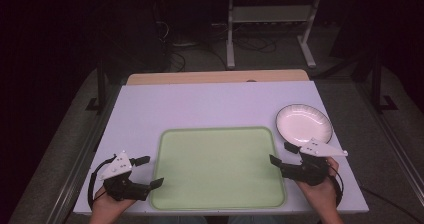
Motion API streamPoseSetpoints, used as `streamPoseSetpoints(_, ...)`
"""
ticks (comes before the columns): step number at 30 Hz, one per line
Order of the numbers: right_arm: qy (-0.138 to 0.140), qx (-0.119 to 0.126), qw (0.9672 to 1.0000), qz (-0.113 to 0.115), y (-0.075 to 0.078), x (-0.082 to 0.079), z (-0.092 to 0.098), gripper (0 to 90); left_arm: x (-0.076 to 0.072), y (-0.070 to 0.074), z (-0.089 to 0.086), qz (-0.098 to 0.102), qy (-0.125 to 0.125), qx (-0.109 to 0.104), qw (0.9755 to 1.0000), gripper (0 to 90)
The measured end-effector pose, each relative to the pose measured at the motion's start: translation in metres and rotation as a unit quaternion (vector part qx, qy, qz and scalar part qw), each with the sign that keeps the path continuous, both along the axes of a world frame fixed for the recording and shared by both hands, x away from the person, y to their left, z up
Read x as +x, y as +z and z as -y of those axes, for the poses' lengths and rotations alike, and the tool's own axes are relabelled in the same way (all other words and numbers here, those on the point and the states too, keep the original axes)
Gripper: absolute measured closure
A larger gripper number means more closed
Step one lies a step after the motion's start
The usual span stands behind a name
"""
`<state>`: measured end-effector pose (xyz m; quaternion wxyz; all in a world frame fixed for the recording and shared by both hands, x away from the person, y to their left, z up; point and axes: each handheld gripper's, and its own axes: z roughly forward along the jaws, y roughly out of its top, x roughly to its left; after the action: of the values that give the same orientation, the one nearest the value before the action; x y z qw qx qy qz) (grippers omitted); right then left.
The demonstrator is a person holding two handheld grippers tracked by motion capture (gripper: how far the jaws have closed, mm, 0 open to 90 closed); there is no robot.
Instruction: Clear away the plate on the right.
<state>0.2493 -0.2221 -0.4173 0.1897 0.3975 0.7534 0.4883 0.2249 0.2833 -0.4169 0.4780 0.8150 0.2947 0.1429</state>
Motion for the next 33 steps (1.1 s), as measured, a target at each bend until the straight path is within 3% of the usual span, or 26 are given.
streamPoseSetpoints(13, 0.002, 0.012, 0.9999, 0.005, 0.0015, -0.0013, 0.0026, 29.1, -0.0005, -0.0001, 0.0004, 0.001, -0.001, 0.002, 1.0000, 13.8)
streamPoseSetpoints(33, 0.012, 0.016, 0.9998, -0.009, 0.0059, 0.0013, 0.0028, 28.4, -0.0009, -0.0006, -0.0006, 0.000, 0.001, 0.002, 1.0000, 13.8)
